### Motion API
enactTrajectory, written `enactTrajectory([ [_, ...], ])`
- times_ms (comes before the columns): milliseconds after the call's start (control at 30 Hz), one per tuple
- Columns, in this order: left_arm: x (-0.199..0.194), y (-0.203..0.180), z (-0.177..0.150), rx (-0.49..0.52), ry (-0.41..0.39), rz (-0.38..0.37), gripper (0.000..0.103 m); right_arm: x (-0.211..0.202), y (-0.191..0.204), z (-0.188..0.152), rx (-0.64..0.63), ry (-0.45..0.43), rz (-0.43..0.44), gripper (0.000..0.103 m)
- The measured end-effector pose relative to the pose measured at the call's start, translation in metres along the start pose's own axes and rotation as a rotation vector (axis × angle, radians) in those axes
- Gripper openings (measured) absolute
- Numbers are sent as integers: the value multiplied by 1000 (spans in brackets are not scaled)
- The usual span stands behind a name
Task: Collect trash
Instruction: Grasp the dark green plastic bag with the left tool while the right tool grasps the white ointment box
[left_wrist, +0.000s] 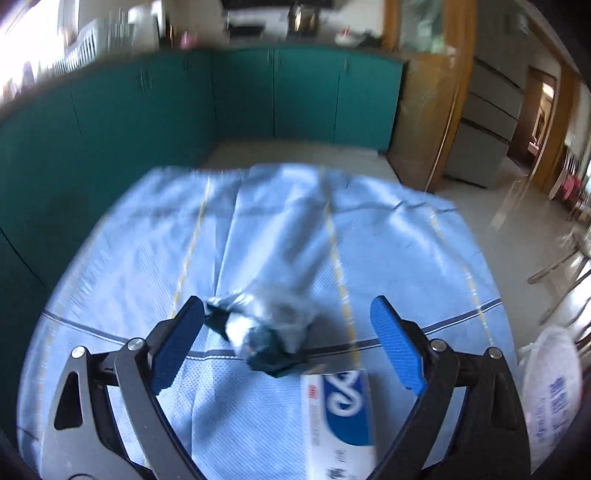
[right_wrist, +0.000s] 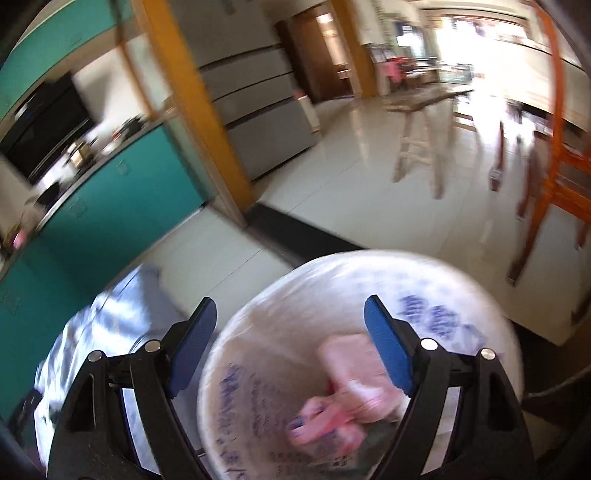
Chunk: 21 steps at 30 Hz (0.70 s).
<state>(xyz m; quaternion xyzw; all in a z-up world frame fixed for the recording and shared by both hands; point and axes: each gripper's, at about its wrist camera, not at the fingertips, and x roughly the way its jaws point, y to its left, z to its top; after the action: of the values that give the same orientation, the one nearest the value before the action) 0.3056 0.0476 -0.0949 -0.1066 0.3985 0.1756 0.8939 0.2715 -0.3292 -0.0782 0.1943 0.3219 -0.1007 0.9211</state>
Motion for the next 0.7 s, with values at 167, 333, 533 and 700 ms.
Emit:
enactTrajectory([
  [167, 19, 31, -5, -28, 79, -57, 48, 9, 64, -26, -207, 112, 217, 81],
  [333, 10, 60, -13, -55, 62, -82, 41, 7, 132, -66, -384, 223, 419, 81],
  [533, -44, 101, -37, -100, -47, -22, 41, -17, 196, -114, -616, 288, 606, 81],
  [700, -96, 133, -72, -66, -106, 52, 41, -24, 232, -145, -744, 350, 631, 81],
])
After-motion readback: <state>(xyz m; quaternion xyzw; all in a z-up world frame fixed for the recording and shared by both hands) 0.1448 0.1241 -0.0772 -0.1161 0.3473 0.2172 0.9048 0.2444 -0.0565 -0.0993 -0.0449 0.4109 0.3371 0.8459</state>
